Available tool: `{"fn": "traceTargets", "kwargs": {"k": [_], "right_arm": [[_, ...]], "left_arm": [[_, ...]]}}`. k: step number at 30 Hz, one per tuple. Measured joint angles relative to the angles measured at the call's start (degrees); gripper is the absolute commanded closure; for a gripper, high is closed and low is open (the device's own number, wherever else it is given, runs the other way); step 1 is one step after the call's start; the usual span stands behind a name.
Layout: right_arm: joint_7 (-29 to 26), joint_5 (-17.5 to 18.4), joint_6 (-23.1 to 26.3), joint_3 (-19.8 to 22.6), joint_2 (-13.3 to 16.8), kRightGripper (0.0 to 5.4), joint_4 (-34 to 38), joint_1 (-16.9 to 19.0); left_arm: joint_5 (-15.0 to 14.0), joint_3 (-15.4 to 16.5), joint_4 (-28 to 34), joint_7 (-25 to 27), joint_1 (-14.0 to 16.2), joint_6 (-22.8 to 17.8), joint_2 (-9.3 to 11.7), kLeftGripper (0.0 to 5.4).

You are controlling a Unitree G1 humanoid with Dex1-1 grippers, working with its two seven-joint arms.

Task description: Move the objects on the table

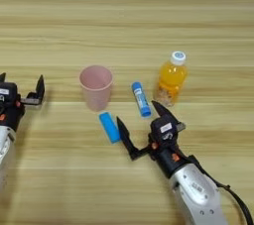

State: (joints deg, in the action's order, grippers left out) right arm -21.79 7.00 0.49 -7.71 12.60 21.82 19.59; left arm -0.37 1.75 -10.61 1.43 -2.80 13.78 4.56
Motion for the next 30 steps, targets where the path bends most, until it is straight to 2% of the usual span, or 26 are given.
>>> {"fn": "traceTargets", "kwargs": {"k": [9,18,30], "right_arm": [[-0.36,-1.35,1.77,-2.71,1.22,0.00,-0.81,-0.44],[-1.02,-3.47,4.01,-5.11,1.78,0.00,-2.66,-2.76],[-1.25,-4.42,6.25,-6.91,1.78,0.00,-6.77,-5.68]], "left_arm": [[0.16,-0.46,0.45,-0.25,0.26,-0.25,-0.73,0.03],[0.34,-0.79,0.45,-0.73,0.27,-0.31,-1.12,0.03],[1.21,-0.89,0.44,-0.99,0.27,-0.31,-1.12,0.03]]}}
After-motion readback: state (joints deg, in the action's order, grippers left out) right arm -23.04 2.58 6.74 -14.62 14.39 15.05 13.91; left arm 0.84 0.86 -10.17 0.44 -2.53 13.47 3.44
